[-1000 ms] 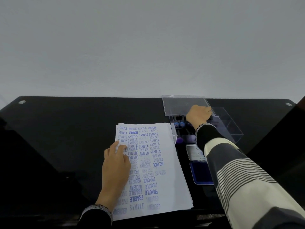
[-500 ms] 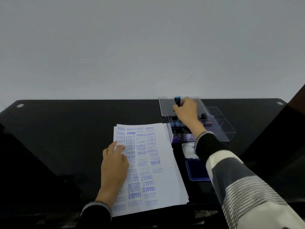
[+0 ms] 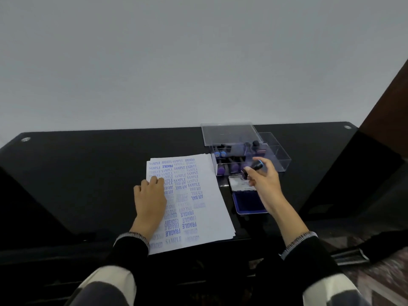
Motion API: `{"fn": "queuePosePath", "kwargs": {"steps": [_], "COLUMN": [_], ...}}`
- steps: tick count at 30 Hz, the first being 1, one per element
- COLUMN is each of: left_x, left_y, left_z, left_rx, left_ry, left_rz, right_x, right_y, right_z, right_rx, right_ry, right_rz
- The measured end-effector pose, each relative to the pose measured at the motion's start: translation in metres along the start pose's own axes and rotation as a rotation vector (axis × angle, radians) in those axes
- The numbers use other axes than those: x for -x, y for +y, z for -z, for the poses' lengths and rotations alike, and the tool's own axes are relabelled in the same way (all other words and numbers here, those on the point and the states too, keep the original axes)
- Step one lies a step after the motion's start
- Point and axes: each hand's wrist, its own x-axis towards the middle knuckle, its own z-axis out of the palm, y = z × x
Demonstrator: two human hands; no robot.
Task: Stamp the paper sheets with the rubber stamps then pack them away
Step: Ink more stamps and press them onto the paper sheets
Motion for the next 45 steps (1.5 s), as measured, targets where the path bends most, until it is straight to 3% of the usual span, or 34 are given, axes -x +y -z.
{"fn": "queuePosePath", "kwargs": {"steps": [3, 5, 7, 9, 12, 16, 22, 45], "left_x": [-0.002, 0.0, 0.008, 0.021, 0.033, 0.035, 0.035, 0.037], "left_y": [0.015, 0.029, 0.049, 0.071, 0.098, 0.113, 0.115, 0.115], "left_z": [0.017, 0.02, 0.02, 0.022, 0.013, -0.001, -0.012, -0.011], "left_rx": [-0.023, 0.196, 0.569, 0.746, 0.685, 0.585, 0.615, 0.625], "left_ry": [-0.081, -0.057, -0.023, -0.108, -0.19, -0.17, -0.159, -0.132], "left_rz": [0.046, 0.032, -0.124, -0.351, -0.491, -0.501, -0.48, -0.446], "right_x": [0.011, 0.015, 0.017, 0.019, 0.02, 0.019, 0.017, 0.012], "right_y": [0.005, 0.01, 0.013, 0.015, 0.019, 0.024, 0.03, 0.032], "right_z": [0.016, 0.024, 0.029, 0.033, 0.034, 0.034, 0.032, 0.024], "right_rx": [0.064, 0.149, 0.233, 0.325, 0.475, 0.629, 0.762, 0.92], "right_ry": [0.038, 0.061, 0.088, 0.093, 0.065, 0.013, -0.072, -0.195], "right_rz": [0.024, 0.058, 0.089, 0.104, 0.154, 0.253, 0.332, 0.325]}}
